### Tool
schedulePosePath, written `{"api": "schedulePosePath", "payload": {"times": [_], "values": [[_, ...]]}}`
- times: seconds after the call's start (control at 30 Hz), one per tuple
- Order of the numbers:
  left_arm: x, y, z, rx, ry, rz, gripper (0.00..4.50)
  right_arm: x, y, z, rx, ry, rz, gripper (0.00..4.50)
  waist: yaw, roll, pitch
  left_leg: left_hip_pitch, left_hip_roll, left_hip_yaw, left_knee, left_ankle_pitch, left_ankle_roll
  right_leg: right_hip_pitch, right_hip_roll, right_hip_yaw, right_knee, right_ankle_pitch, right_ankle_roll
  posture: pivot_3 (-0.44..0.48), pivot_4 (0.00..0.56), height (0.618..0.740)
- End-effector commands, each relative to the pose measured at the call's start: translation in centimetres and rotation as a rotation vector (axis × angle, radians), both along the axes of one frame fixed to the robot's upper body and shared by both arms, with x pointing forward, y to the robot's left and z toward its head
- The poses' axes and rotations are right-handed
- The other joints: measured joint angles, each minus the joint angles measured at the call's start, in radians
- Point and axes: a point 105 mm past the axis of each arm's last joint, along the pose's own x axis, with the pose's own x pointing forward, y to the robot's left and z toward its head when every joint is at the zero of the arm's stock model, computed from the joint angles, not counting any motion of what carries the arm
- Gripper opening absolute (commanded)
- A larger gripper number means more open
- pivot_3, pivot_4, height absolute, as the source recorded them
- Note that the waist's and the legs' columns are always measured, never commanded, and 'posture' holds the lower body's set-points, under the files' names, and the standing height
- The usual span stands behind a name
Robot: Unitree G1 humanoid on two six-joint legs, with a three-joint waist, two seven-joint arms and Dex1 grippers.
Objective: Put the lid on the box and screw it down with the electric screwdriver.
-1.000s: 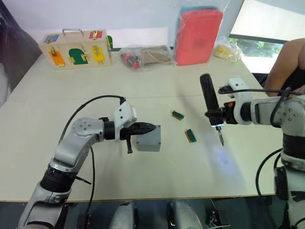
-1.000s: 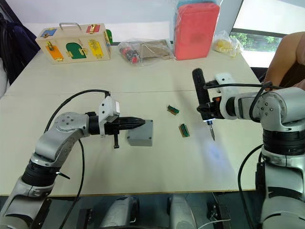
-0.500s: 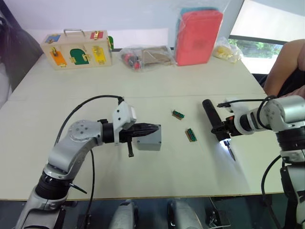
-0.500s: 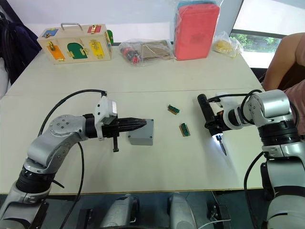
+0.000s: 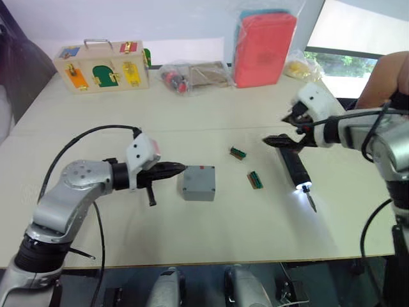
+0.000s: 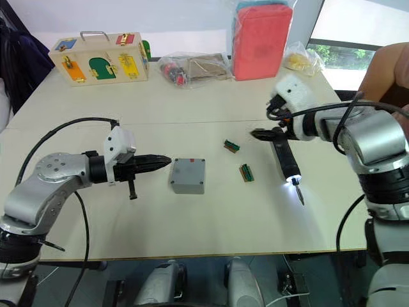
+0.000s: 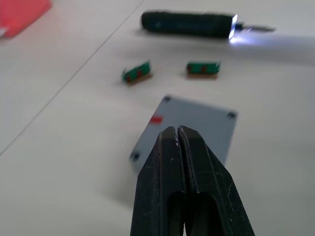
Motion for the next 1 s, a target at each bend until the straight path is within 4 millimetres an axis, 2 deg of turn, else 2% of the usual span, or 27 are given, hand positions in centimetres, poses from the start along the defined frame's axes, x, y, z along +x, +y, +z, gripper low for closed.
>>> {"api": "schedulePosePath", "payload": {"times": [0.03,0.2,0.27,0.4,0.5,0.67,0.73,0.83,1.0], "values": [[0.3,1.5,0.2,0.021,-0.015,0.016,0.0,-1.6,2.2,-0.9,0.063,-0.019,0.072,2.85,0.002,-0.002,0.001,0.0,0.0,0.0,0.0,0.0,0.0,0.0,-0.001,0.0,0.0,0.0,0.0,0.0,0.15,0.73],[1.2,2.2,-1.3,0.075,-0.013,0.02,0.0,-2.9,4.1,-5.1,0.027,-0.027,0.113,0.8,0.002,-0.002,0.002,-0.001,-0.002,0.0,0.002,0.0,0.0,0.001,-0.004,0.001,-0.001,0.001,0.001,0.0,0.15,0.73],[1.4,1.7,-1.9,0.073,-0.001,0.005,0.0,-3.3,4.6,-6.2,0.049,-0.005,0.11,0.09,0.0,-0.002,0.001,0.0,-0.002,0.001,0.002,0.0,0.0,0.001,-0.004,0.001,-0.001,0.001,0.002,0.0,0.15,0.73],[1.6,0.3,-3.2,0.072,0.019,-0.035,0.0,-3.5,5.6,-8.4,0.063,0.022,0.09,0.03,-0.001,-0.002,0.001,0.0,-0.002,0.001,0.002,0.0,0.0,0.001,-0.002,0.001,0.0,0.001,0.002,0.0,0.15,0.73],[1.9,-0.5,-3.4,0.072,0.016,-0.051,0.0,-3.3,6.2,-9.2,0.064,0.033,0.077,0.03,-0.002,-0.002,0.001,0.0,-0.002,0.001,0.002,0.0,0.0,0.001,-0.002,0.001,0.001,0.001,0.002,0.0,0.15,0.73],[2.4,-1.3,-3.8,0.084,0.002,-0.069,0.0,-3.4,6.7,-9.9,0.064,0.069,0.078,0.03,-0.002,-0.002,0.001,0.0,-0.002,0.0,0.002,0.0,0.0,0.001,-0.002,0.001,0.002,0.001,0.002,0.0,0.15,0.73],[3.0,-2.0,-3.8,0.076,-0.016,-0.069,0.0,-4.1,7.2,-10.3,0.045,0.093,0.114,0.03,-0.001,-0.002,0.001,0.0,-0.002,0.001,0.002,0.0,0.0,0.001,-0.002,0.001,0.002,0.001,0.002,0.0,0.15,0.73],[3.8,-3.0,-3.7,0.055,-0.031,-0.08,0.0,-4.9,8.0,-10.0,0.071,0.129,0.141,0.03,0.0,-0.002,0.001,0.0,-0.002,0.001,0.003,0.0,0.0,0.001,-0.002,0.0,0.002,0.001,0.002,0.0,0.15,0.73],[5.2,-4.0,-3.5,0.011,-0.043,-0.067,0.0,-5.2,8.0,-10.0,0.043,0.134,0.143,0.03,0.0,-0.003,0.001,0.0,-0.002,0.0,0.003,0.0,0.0,0.001,-0.002,0.0,0.003,0.001,0.002,0.0,0.15,0.73]]}}
